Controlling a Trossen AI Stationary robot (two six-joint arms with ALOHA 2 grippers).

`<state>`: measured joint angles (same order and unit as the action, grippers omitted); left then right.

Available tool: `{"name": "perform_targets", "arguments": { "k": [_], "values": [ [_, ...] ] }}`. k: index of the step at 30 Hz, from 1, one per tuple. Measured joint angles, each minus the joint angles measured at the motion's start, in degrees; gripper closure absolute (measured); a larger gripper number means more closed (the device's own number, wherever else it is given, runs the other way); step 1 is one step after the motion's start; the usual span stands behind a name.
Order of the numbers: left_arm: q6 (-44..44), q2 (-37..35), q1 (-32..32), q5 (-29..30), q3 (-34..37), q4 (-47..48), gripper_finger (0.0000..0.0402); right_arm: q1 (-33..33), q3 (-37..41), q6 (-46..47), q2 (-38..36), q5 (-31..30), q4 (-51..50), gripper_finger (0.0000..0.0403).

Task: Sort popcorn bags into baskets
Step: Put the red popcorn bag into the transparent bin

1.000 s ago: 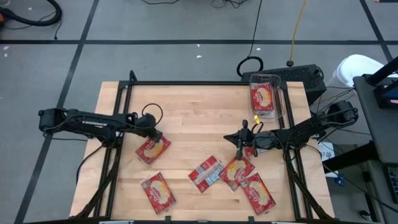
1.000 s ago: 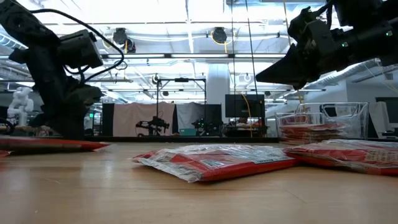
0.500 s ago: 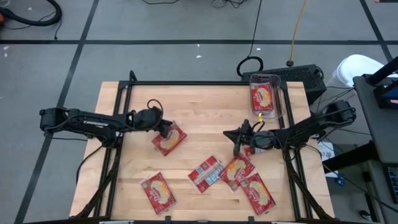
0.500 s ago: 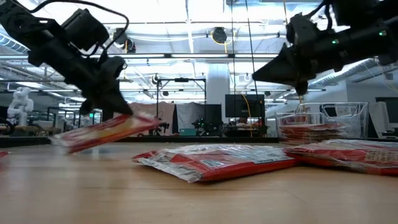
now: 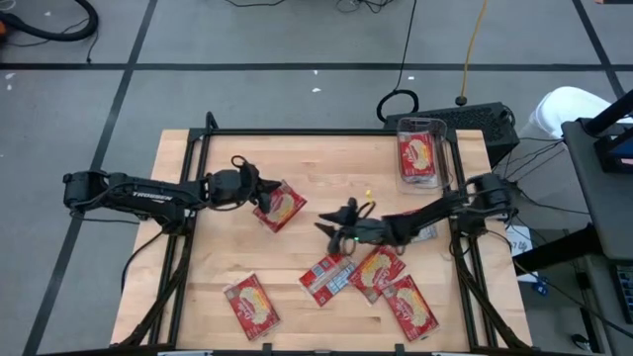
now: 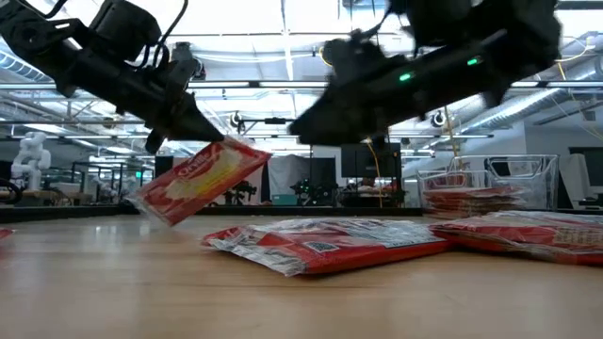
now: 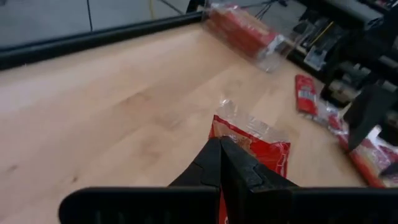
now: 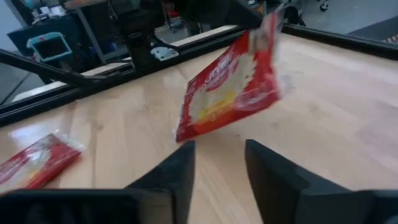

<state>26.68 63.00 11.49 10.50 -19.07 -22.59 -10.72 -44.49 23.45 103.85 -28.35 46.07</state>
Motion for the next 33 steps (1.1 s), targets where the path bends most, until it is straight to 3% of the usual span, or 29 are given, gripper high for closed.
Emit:
{"name": "perform_targets", "arguments": {
  "k": [5, 9, 13, 20, 25, 33],
  "values": [
    [-2.38, 0.0, -1.43, 0.03, 0.0, -2.62, 0.0401, 2.28, -5.47, -0.46, 6.52, 3.11, 0.19, 0.0208],
    [-3.22, 0.0, -2.83, 0.1, 0.0, -3.94, 0.0401, 4.26, -7.31, -0.56, 9.97, 5.34, 1.32, 0.0185],
    [-3.72, 0.0, -4.05, 0.36, -0.02, -5.02, 0.0401, 5.95, -8.05, -0.58, 13.0, 10.84, 6.37, 0.0182],
    [-3.99, 0.0, -4.93, 0.63, -0.04, -7.76, 0.0401, 6.75, -10.05, -4.69, 17.03, 13.43, 13.76, 0.0193],
    [-4.12, -0.02, -5.49, 0.69, -0.11, -8.73, 0.0401, 7.18, -10.75, -7.02, 16.62, 13.57, 13.86, 0.024],
    [-4.47, -0.02, -6.43, 0.67, -0.11, -8.92, 0.0398, 9.39, -10.77, -9.13, 15.9, 13.48, 13.7, 0.039]
  ]
}}
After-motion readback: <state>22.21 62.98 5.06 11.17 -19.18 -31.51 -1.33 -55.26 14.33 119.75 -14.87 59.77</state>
